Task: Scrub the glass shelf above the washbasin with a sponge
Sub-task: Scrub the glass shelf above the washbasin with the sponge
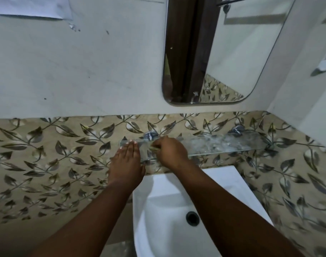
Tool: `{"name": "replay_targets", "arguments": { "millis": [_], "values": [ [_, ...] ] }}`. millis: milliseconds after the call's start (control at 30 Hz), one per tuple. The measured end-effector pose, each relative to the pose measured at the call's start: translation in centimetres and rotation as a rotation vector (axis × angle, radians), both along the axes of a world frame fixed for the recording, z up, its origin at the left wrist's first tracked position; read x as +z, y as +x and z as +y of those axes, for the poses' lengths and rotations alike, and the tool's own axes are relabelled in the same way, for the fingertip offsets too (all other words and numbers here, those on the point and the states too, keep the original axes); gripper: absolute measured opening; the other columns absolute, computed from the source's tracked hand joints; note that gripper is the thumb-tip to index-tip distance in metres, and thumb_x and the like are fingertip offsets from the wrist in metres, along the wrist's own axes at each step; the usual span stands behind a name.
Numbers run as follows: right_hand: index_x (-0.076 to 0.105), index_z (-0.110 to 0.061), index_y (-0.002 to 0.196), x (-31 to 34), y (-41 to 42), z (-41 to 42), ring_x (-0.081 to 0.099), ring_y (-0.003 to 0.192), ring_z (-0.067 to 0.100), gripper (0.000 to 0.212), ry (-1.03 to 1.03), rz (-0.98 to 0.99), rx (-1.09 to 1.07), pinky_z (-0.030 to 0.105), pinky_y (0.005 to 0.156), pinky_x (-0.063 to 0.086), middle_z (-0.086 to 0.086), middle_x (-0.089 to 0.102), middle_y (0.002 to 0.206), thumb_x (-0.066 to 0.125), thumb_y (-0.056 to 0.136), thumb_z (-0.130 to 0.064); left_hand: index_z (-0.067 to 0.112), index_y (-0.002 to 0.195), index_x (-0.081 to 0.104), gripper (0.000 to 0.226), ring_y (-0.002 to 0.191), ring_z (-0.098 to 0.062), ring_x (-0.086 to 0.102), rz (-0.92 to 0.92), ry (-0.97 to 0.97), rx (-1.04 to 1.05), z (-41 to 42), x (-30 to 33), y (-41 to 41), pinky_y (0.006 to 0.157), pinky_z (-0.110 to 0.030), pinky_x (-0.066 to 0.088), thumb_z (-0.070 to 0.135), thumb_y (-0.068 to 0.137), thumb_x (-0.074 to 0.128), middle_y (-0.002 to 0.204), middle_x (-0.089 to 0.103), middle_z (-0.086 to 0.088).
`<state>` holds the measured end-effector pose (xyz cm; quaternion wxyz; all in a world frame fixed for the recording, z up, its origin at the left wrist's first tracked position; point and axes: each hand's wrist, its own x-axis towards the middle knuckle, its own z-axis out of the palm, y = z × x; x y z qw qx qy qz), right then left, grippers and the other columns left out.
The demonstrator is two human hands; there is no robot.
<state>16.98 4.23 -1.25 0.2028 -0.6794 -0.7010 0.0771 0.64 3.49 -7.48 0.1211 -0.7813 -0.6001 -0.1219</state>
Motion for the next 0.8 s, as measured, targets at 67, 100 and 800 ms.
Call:
{"name": "replay_targets", "arguments": {
  "millis": [67, 100, 800],
  "values": [
    [0.072, -0.035, 0.114, -0.1, 1.0, -1.2, 0.068, 0.094, 0.018, 0.033, 0.006, -0.039, 0.085, 0.03, 0.08, 0.055, -0.006, 0.073, 0.109, 0.068, 0.085, -0.021, 0.004, 0.152, 0.014, 0.088, 0.148, -0.027, 0.019, 0.007, 0.006, 0.004, -0.2, 0.1, -0.1, 0.118, -0.039, 0.013, 0.052, 0.086, 0.048, 0.16, 0.022, -0.016],
    [0.073, -0.034, 0.112, -0.1, 1.9, -1.7, 0.069, 0.093, 0.017, 0.029, 0.002, -0.049, 0.11, 0.031, 0.081, 0.055, -0.006, 0.074, 0.107, 0.068, 0.086, -0.023, 0.004, 0.151, 0.018, 0.088, 0.147, -0.027, 0.023, 0.003, 0.013, 0.011, -0.3, 0.2, -0.1, 0.117, -0.039, 0.014, 0.052, 0.085, 0.051, 0.159, 0.026, -0.016],
    [0.065, -0.036, 0.125, 1.5, 10.7, -0.7, 0.066, 0.104, 0.022, 0.043, -0.036, -0.287, 0.157, 0.034, 0.085, 0.053, -0.002, 0.069, 0.119, 0.056, 0.089, -0.015, 0.004, 0.147, 0.033, 0.084, 0.137, -0.029, 0.042, -0.025, 0.035, 0.037, -0.1, 0.1, -0.1, 0.112, -0.044, 0.034, 0.052, 0.08, 0.05, 0.15, 0.042, -0.017]
  ]
}}
